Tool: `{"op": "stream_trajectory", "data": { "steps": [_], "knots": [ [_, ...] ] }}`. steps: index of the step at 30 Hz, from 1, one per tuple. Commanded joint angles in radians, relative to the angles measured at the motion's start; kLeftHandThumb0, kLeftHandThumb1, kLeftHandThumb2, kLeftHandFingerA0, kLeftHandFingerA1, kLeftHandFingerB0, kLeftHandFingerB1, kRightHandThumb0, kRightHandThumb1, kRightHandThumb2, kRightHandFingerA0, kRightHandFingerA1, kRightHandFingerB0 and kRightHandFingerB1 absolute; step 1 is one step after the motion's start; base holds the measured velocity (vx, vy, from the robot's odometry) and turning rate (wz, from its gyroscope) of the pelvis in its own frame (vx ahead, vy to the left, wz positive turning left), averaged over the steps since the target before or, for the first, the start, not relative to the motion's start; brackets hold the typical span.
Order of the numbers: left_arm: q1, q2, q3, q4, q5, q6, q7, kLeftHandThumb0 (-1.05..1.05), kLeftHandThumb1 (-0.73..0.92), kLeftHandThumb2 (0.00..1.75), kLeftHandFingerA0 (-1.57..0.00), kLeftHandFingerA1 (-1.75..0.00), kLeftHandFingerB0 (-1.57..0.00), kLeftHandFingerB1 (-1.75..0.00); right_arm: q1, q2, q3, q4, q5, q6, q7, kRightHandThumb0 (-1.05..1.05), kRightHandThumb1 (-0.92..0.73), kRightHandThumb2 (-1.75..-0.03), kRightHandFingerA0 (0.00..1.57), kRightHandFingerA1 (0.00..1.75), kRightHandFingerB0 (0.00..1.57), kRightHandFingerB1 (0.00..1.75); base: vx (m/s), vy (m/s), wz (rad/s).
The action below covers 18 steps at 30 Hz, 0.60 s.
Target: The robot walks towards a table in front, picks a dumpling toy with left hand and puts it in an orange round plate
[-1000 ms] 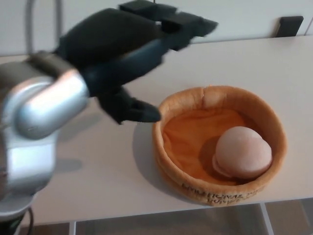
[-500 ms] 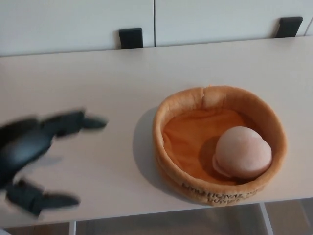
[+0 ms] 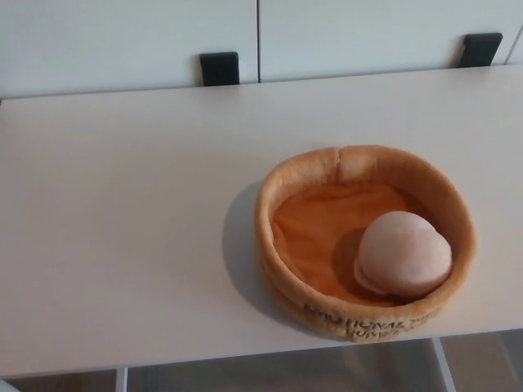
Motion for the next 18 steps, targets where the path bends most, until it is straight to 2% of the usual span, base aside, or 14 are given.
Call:
{"op": "stream_trajectory", "data": {
  "steps": [1, 2, 4, 5, 6, 9, 10, 11, 12, 14, 15, 16, 17, 18],
  "knots": [
    [0.250, 0.172, 0.071, 0.243, 0.076, -0.405, 0.173, -0.54, 0.57, 0.57, -0.30, -0.45, -0.28, -0.36, 0.066, -0.024, 0.017, 0.018, -0.030, -0.036, -0.024, -0.26, -0.59, -0.59, 0.70, 0.48, 0.47, 0.38, 0.00, 0.000, 0.00],
    [0.249, 0.178, 0.068, 0.252, 0.076, -0.409, 0.181, -0.54, 0.57, 0.57, -0.30, -0.45, -0.28, -0.36, 0.066, -0.024, 0.018, 0.019, -0.030, -0.035, -0.024, -0.26, -0.59, -0.59, 0.70, 0.48, 0.47, 0.38, 0.00, 0.000, 0.00],
    [0.201, 0.215, 0.037, 0.317, 0.080, -0.395, 0.197, -0.57, 0.43, 0.84, -0.37, -0.60, -0.21, -0.48, 0.060, -0.023, 0.014, 0.029, -0.028, -0.035, -0.033, -0.25, -0.59, -0.58, 0.72, 0.48, 0.48, 0.39, 0.00, 0.000, 0.00],
    [0.194, 0.224, 0.028, 0.324, 0.078, -0.389, 0.201, -0.57, 0.43, 0.84, -0.37, -0.60, -0.21, -0.48, 0.055, -0.022, 0.013, 0.031, -0.027, -0.032, -0.034, -0.25, -0.59, -0.58, 0.72, 0.48, 0.48, 0.39, 0.00, 0.000, 0.00],
    [0.128, 0.246, -0.033, 0.363, 0.116, -0.336, 0.208, -0.61, 0.57, 0.58, -0.40, -0.49, -0.34, -0.38, 0.042, -0.019, 0.024, 0.036, -0.039, -0.022, -0.040, -0.25, -0.58, -0.58, 0.70, 0.47, 0.48, 0.38, 0.00, 0.000, 0.00],
    [-0.007, 0.286, -0.152, 0.503, 0.161, -0.277, 0.226, -0.50, 0.62, 0.58, -0.39, -0.49, -0.31, -0.37, 0.045, -0.015, 0.035, 0.035, -0.045, -0.029, -0.038, -0.23, -0.59, -0.57, 0.68, 0.46, 0.46, 0.37, 0.00, 0.000, 0.00],
    [-0.111, 0.285, -0.223, 0.616, 0.205, -0.240, 0.265, -0.31, 0.64, 0.58, -0.60, -0.98, -0.27, -0.37, 0.051, -0.013, 0.036, 0.028, -0.042, -0.032, -0.035, -0.33, -0.49, -0.70, 0.65, 0.56, 0.41, 0.45, 0.00, 0.000, 0.00],
    [-0.208, 0.277, -0.283, 0.716, 0.247, -0.203, 0.307, -0.31, 0.64, 0.58, -0.60, -0.98, -0.27, -0.37, 0.056, -0.012, 0.034, 0.019, -0.037, -0.034, -0.031, -0.33, -0.49, -0.70, 0.65, 0.56, 0.41, 0.45, 0.00, 0.000, 0.00],
    [-0.280, 0.267, -0.329, 0.795, 0.270, -0.177, 0.343, -0.24, 0.45, 0.91, -0.72, -0.96, -0.13, -0.50, 0.059, -0.012, 0.032, 0.015, -0.033, -0.036, -0.029, -0.25, -0.60, -0.58, 0.70, 0.47, 0.46, 0.37, 0.00, 0.000, 0.00],
    [-0.397, 0.242, -0.393, 0.942, 0.300, -0.159, 0.402, -0.22, 0.45, 0.91, -0.73, -0.90, -0.13, -0.50, 0.063, -0.016, 0.031, 0.011, -0.030, -0.045, -0.022, -0.33, -0.50, -0.71, 0.64, 0.56, 0.41, 0.46, 0.00, 0.000, 0.00],
    [-0.483, 0.211, -0.446, 1.068, 0.339, -0.143, 0.470, -0.26, 0.43, 0.93, -0.55, -0.71, -0.15, -0.52, 0.070, -0.011, 0.022, 0.013, -0.020, -0.046, -0.019, -0.26, -0.60, -0.59, 0.70, 0.48, 0.47, 0.39, 0.00, 0.000, 0.00],
    [-0.542, 0.189, -0.481, 1.161, 0.361, -0.132, 0.517, -0.41, 0.60, 0.58, -0.51, -0.49, -0.33, -0.39, 0.075, -0.008, 0.018, 0.014, -0.016, -0.049, -0.019, -0.26, -0.61, -0.59, 0.69, 0.49, 0.46, 0.39, 0.00, 0.000, 0.00],
    [-0.577, 0.177, -0.503, 1.222, 0.366, -0.128, 0.545, -0.41, 0.60, 0.58, -0.51, -0.49, -0.33, -0.39, 0.078, -0.008, 0.017, 0.015, -0.016, -0.054, -0.019, -0.26, -0.61, -0.59, 0.69, 0.49, 0.46, 0.39, 0.00, 0.000, 0.00],
    [-0.613, 0.164, -0.516, 1.272, 0.364, -0.104, 0.558, -0.45, 0.59, 0.57, -0.46, -0.47, -0.56, -0.47, 0.078, -0.006, 0.019, 0.016, -0.017, -0.054, -0.022, -0.25, -0.61, -0.59, 0.68, 0.48, 0.46, 0.39, 0.00, 0.000, 0.00]
  ]
}}
